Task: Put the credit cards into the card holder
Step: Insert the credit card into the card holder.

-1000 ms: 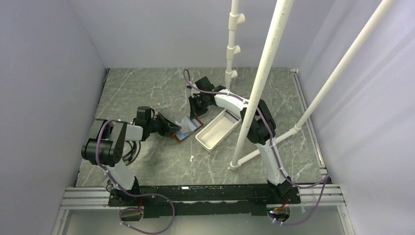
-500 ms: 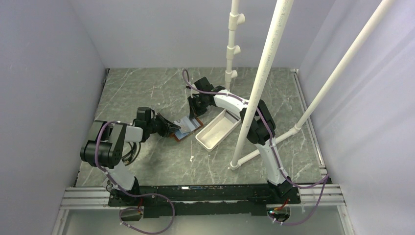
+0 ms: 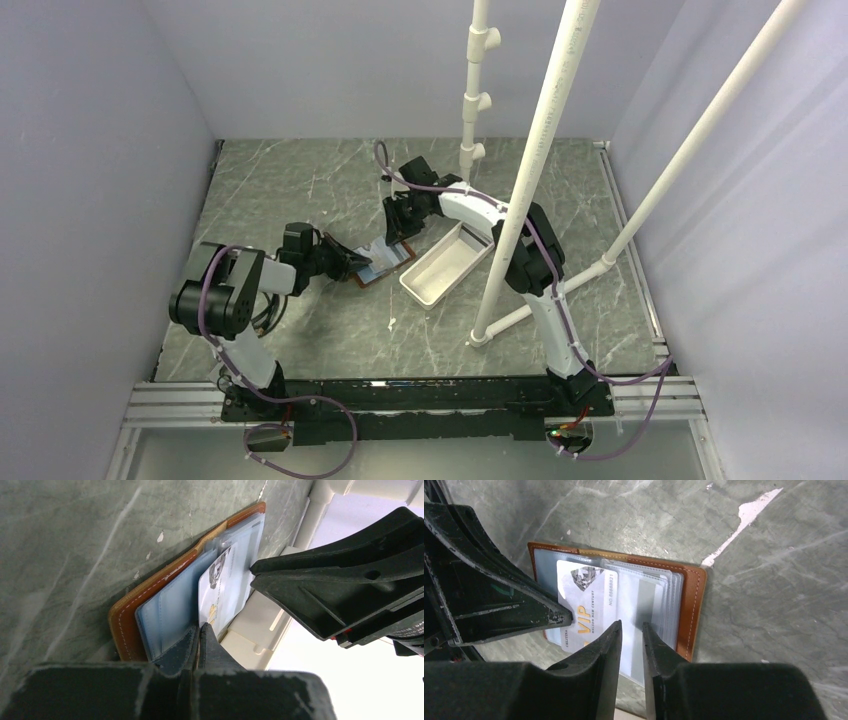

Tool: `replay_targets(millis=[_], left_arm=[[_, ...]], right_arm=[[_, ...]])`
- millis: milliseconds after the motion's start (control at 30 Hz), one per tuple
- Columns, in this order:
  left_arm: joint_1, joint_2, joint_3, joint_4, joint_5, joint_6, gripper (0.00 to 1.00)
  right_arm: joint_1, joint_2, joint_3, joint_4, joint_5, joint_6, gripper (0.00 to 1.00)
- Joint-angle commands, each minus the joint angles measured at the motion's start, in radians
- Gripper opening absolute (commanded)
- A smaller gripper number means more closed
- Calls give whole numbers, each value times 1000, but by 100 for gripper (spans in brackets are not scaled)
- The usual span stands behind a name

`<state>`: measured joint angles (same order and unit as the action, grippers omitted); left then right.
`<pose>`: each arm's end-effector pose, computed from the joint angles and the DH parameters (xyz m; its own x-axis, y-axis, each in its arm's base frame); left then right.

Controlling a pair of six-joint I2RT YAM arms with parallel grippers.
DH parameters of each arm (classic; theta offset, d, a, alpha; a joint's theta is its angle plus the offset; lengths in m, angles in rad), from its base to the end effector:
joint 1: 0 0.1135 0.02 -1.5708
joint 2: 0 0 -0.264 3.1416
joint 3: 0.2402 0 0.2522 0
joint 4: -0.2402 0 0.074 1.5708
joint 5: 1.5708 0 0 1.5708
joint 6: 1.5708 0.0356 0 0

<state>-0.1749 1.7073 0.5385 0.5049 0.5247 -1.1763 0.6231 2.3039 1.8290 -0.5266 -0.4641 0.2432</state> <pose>0.2820 -0.0679 0.1085 -0.7309 -0.6822 -0.0177 -0.3530 0.4002 -0.8457 0.3959 0.3041 0.1619 -0.8367 -0.3361 -0.4324 -0.5319 0.6865 0.4957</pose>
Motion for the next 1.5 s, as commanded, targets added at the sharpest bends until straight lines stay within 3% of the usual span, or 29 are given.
replay_targets(millis=[0,167,333,433,700,967,1267,1467], left_arm=[[-6,28,-19,14,-51,0,0],[-7,32,-13,12,-41,2,0],[-25,25,12,-6,-55,9,0],[-41,40,25,20,-76,-8,0],[-66,54,44,5,-109,-27,0],[-67,73,61,-4,-90,-23,0],[-97,125,138,-6,-76,-24,0],[-131,142,196,-47,-75,6,1]], right_arm=[[-19,-33,-1,-95,71,-74,27],[-18,-25,-33,-76,61,-71,28],[-14,-4,-58,-49,27,-39,11],[-14,0,-64,-35,-16,-11,9],[-43,-58,10,-116,50,-56,23],[-58,-33,-26,-106,75,-97,32],[-41,-9,-60,-26,-40,-41,10],[-36,-1,-66,-16,-67,-39,5]])
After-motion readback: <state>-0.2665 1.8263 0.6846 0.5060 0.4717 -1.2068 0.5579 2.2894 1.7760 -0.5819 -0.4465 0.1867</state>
